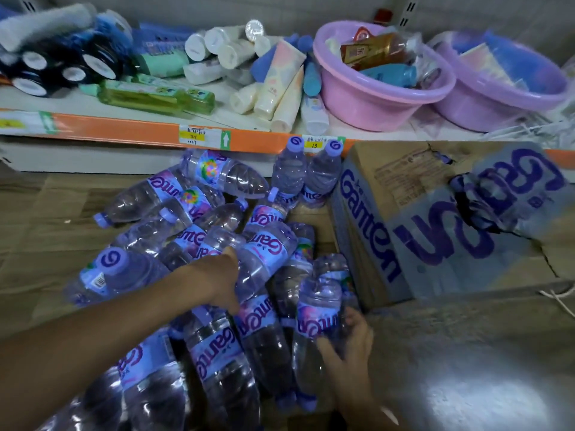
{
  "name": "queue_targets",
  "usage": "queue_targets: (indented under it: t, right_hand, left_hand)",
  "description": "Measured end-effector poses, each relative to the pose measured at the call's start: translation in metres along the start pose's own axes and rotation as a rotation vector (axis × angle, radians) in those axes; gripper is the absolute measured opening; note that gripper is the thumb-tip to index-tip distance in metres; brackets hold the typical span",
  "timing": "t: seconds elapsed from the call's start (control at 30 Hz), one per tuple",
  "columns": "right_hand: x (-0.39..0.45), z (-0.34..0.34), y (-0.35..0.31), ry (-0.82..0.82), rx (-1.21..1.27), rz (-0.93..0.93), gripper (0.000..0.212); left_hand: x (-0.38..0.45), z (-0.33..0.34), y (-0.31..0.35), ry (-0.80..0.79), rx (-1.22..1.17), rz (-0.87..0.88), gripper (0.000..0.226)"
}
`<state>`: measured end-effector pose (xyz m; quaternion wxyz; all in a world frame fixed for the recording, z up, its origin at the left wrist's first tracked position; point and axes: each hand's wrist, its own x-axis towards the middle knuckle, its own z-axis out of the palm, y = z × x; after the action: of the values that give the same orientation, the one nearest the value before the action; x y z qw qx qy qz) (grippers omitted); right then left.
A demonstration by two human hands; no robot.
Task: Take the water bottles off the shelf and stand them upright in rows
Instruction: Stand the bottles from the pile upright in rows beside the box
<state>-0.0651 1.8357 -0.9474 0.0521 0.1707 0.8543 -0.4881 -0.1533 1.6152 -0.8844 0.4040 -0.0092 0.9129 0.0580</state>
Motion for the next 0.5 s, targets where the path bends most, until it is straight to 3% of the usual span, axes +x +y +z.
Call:
queue_targets:
  t: [0.07, 0.13, 0.2, 0.3, 0.33, 0.4, 0.43, 0.47, 0.5]
  right_hand:
    - [-0.025, 0.012, 0.018, -0.132, -0.207, 0.209, 0.098]
    - [-0.036, 0.02, 0.023, -0.262, -0.22, 0.367, 0.1]
    - [-0.032, 0.024, 0.027, -0.231, -0.098, 0.386, 0.078]
    - [-0.029, 0.016, 0.027, -0.252, -0.07, 0.354, 0.061]
    - [-0.033, 0.013, 0.024, -0.216, -0.154, 0.244, 0.058]
    - [-0.03, 0.011, 0.014, -0.167, -0.234, 0.177, 0.03]
    - [-0.03, 0.004, 0.012, -0.118, -0.329, 0.013, 0.014]
    - [-0.03, -0.001, 0.003, -0.123, -0.335, -0.072, 0.009]
    - [-0.034, 0.0, -0.01, -0.249, -0.255, -0.054, 0.009]
  left_hand:
    - [-0.001, 0.002, -0.001, 0.024, 0.009, 0.023, 0.108]
    - [-0.002, 0.006, -0.003, 0.061, -0.003, 0.046, 0.106]
    - [-0.003, 0.011, -0.01, 0.064, -0.065, 0.07, 0.1]
    - [-0.004, 0.021, -0.025, 0.01, -0.257, 0.103, 0.095]
    - [-0.005, 0.025, -0.03, 0.025, -0.316, 0.112, 0.095]
    - [-0.007, 0.027, -0.032, 0.044, -0.406, 0.126, 0.092]
    - [-0.01, 0.023, -0.031, 0.037, -0.427, 0.134, 0.091]
    - [-0.013, 0.016, -0.031, 0.023, -0.425, 0.139, 0.092]
    - [-0.018, 0.006, -0.031, 0.017, -0.42, 0.151, 0.095]
